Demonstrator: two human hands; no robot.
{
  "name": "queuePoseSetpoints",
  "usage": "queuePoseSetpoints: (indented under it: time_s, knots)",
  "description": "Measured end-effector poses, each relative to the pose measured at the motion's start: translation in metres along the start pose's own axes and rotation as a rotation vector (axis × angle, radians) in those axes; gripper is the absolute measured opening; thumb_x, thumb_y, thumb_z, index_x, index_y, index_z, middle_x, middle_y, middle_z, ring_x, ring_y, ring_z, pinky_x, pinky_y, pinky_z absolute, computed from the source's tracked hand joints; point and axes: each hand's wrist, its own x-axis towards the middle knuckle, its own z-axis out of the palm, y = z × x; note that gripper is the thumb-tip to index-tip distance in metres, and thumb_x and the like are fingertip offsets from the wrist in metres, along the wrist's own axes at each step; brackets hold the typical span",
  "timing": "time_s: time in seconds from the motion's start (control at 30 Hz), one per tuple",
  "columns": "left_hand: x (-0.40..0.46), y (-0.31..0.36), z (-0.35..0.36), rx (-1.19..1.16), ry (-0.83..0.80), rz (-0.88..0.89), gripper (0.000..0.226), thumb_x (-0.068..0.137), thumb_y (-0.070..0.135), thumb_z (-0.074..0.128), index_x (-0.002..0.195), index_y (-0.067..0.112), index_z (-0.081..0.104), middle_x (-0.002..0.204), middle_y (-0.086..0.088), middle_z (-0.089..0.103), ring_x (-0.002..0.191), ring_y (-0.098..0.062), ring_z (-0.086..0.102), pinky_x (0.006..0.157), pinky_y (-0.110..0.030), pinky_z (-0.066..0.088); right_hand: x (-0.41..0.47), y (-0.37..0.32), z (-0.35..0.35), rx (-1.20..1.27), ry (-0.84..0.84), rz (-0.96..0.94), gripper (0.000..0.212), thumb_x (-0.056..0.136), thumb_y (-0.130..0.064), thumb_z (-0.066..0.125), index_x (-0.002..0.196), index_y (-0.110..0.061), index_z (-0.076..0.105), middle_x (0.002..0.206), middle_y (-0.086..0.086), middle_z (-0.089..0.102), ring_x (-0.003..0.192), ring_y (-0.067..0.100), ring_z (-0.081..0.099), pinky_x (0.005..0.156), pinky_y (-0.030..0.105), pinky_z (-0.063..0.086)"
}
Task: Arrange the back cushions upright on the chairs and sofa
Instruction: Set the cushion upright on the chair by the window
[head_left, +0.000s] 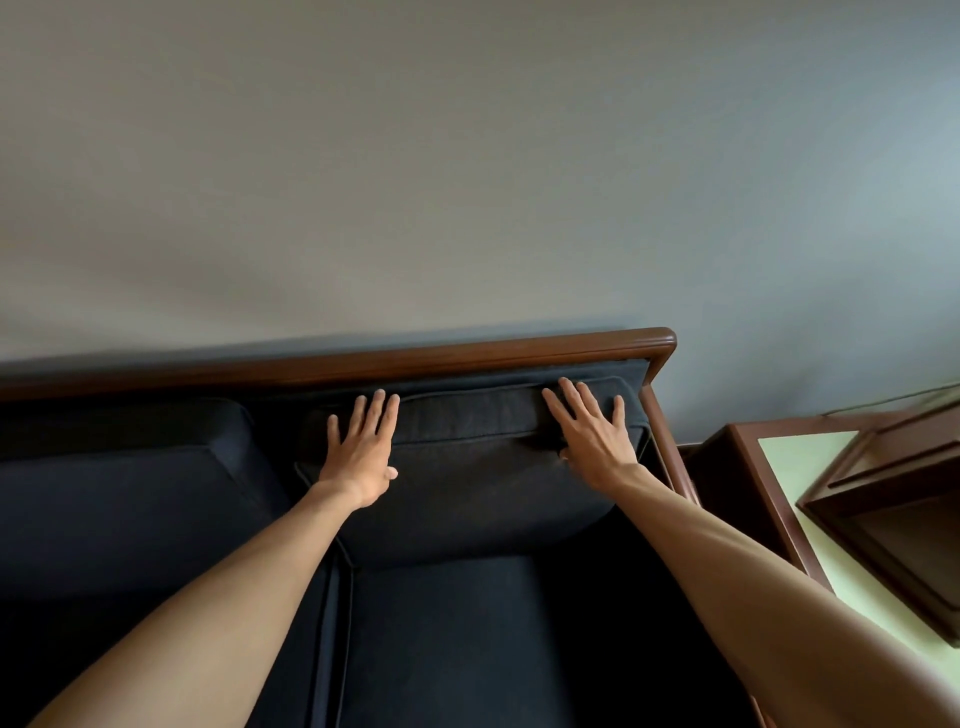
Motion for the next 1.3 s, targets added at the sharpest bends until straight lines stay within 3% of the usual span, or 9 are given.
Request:
queuePoseSetpoints:
  time_s: [0.3,0.47,0.53,0.6,0.67,0.77,0.9,1.07,1.3]
  knots:
    - [-0.006,0.009,-0.017,-0.028,-0.056,-0.027,0.095,0.091,0.016,0.064,0.155,0.022,-0.007,0.163,-0.005,-0.013,0.15,-0.025,-0.012,0.119,-0.053,0.005,-0.008,-0.01,-0.01,-0.009,-0.082,0.044,0.094,0.091,-0.016,0.063,0.155,-0.018,-0.005,0.164,0.01,-0.004,0.151,0.03,-0.009,0.115,0.067,0.006]
    - [-0.027,0.025,-0.06,-0.128,-0.048,-0.014,0.071,0.092,0.029,0.063,0.151,0.013,0.028,0.16,-0.01,0.023,0.148,-0.027,0.02,0.117,-0.049,0.024,-0.028,-0.023,-0.059,0.091,-0.146,0.058,0.099,0.08,-0.02,0.076,0.155,-0.017,0.011,0.163,0.013,-0.007,0.15,0.03,-0.009,0.114,0.066,0.008]
    - [-0.042,0.038,-0.094,-0.217,0.013,0.006,0.058,0.09,0.034,0.064,0.141,0.014,0.044,0.146,-0.01,0.046,0.134,-0.029,0.043,0.108,-0.045,0.038,-0.042,-0.027,-0.096,0.195,-0.104,0.079,0.082,0.083,-0.022,0.072,0.151,-0.016,0.028,0.162,0.012,0.005,0.15,0.029,0.003,0.115,0.062,0.016]
    - [-0.064,0.058,-0.136,-0.322,0.096,0.048,0.043,0.089,0.036,0.066,0.125,0.015,0.057,0.123,-0.007,0.063,0.114,-0.027,0.058,0.097,-0.041,0.047,-0.059,-0.028,-0.139,0.322,-0.011,0.11,0.061,0.081,-0.022,0.068,0.139,-0.017,0.049,0.151,0.009,0.034,0.141,0.03,0.034,0.106,0.051,0.037]
    - [-0.091,0.082,-0.179,-0.39,0.176,0.112,0.029,0.087,0.037,0.068,0.107,0.017,0.063,0.104,-0.002,0.066,0.098,-0.022,0.062,0.084,-0.035,0.049,-0.083,-0.029,-0.184,0.422,0.101,0.138,0.035,0.077,-0.021,0.064,0.112,-0.021,0.067,0.124,0.005,0.061,0.115,0.029,0.059,0.088,0.037,0.049]
    - [-0.14,0.121,-0.236,-0.397,0.248,0.255,0.021,0.086,0.04,0.066,0.092,0.02,0.065,0.097,0.002,0.067,0.092,-0.019,0.062,0.081,-0.035,0.049,-0.139,-0.03,-0.254,0.464,0.22,0.176,0.019,0.076,-0.022,0.062,0.092,-0.028,0.071,0.106,0.0,0.072,0.098,0.024,0.068,0.085,0.037,0.055]
    - [-0.199,0.178,-0.303,-0.379,0.326,0.457,0.021,0.089,0.036,0.067,0.096,0.016,0.065,0.1,-0.001,0.067,0.094,-0.021,0.062,0.084,-0.036,0.05,-0.23,-0.023,-0.33,0.423,0.386,0.211,0.016,0.085,-0.023,0.067,0.101,-0.022,0.07,0.112,-0.002,0.07,0.099,0.019,0.066,0.089,0.04,0.055]
    - [-0.282,0.279,-0.359,-0.358,0.386,0.709,0.022,0.087,0.038,0.069,0.097,0.019,0.067,0.103,-0.002,0.069,0.098,-0.023,0.062,0.09,-0.042,0.051,-0.365,0.018,-0.383,0.31,0.55,0.401,0.024,0.087,-0.029,0.067,0.109,-0.02,0.068,0.115,-0.001,0.067,0.104,0.021,0.062,0.087,0.036,0.051]
    - [-0.419,0.459,-0.343,-0.247,0.333,1.104,0.022,0.088,0.039,0.065,0.094,0.018,0.07,0.108,-0.005,0.068,0.103,-0.029,0.061,0.086,-0.038,0.049,-0.599,0.089,-0.393,0.244,0.692,0.78,0.031,0.084,-0.026,0.07,0.113,-0.019,0.065,0.119,0.003,0.065,0.109,0.027,0.058,0.091,0.039,0.048]
